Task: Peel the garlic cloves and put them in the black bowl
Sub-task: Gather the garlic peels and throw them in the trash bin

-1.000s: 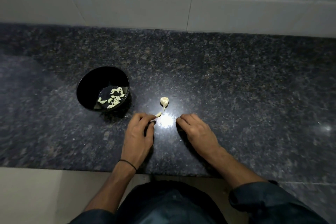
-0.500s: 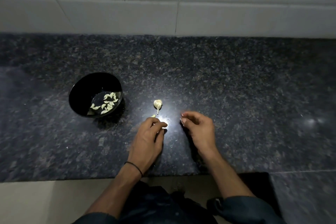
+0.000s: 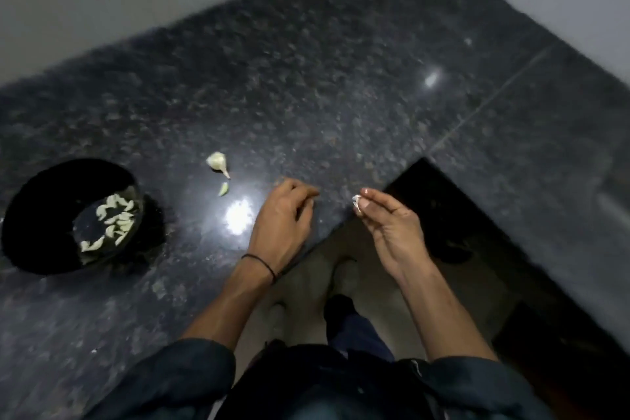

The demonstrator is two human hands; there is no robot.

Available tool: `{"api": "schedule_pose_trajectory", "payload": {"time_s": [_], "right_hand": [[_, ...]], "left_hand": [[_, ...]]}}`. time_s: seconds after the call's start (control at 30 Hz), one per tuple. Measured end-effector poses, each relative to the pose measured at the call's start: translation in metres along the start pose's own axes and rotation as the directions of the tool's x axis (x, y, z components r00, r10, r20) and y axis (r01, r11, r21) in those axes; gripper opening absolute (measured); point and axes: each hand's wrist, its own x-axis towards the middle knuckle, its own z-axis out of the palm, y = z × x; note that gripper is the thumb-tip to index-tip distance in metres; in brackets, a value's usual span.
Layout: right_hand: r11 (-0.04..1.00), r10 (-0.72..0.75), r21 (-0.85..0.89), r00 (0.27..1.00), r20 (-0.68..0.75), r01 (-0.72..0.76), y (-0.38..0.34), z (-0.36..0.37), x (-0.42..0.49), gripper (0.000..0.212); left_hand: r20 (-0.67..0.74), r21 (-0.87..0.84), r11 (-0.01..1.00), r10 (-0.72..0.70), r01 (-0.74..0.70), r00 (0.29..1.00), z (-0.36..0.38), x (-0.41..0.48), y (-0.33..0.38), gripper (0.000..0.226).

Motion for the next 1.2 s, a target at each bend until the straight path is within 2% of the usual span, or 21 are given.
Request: {"api": "schedule_pose_trajectory", "payload": {"time_s": [0.13,0.27,0.43,0.57,0.7,0.83,0.93,1.07,1.2], "right_hand": [[0.993,-0.079,0.078,0.984,-0.158,0.092,-0.014,-0.061,-0.029,0.021],[0.974,-0.124,0.139,0.935,-0.333,0.178,-0.024,-0.13,-0.065,0.021],[0.933,-0.099,0.252,0.857,-0.506,0.257,-0.021,-0.231,-0.116,0.021],[0.908,-0.057,0.29,0.773,-0.632,0.304,-0.006,-0.322,-0.165,0.02],[0.883,0.031,0.346,0.697,-0.717,0.317,0.019,-0.411,-0.213,0.02],[0.885,0.11,0.355,0.607,-0.787,0.301,0.064,-0.494,-0.248,0.02],[0.905,0.181,0.35,0.523,-0.833,0.244,0.112,-0.545,-0.257,0.016],[0.9,0.256,0.387,0.475,-0.842,0.202,0.175,-0.594,-0.251,0.026],[0.84,0.337,0.482,0.457,-0.823,0.248,0.238,-0.633,-0.225,0.029]], "left_hand": [[0.138,-0.078,0.991,0.12,-0.11,0.983,0.033,-0.005,0.04,0.019],[0.298,-0.131,0.965,0.256,-0.226,0.92,0.077,-0.02,0.086,0.019],[0.494,-0.183,0.919,0.392,-0.348,0.776,0.149,-0.054,0.151,0.02],[0.628,-0.203,0.89,0.439,-0.409,0.643,0.217,-0.097,0.206,0.022],[0.767,-0.226,0.881,0.424,-0.416,0.482,0.278,-0.152,0.255,0.023],[0.867,-0.234,0.847,0.404,-0.477,0.292,0.339,-0.2,0.281,0.023],[0.911,-0.23,0.834,0.366,-0.502,0.191,0.387,-0.226,0.287,0.023],[0.954,-0.182,0.84,0.276,-0.511,0.113,0.46,-0.256,0.264,0.024],[0.982,-0.085,0.877,0.154,-0.473,0.108,0.53,-0.28,0.216,0.021]]}}
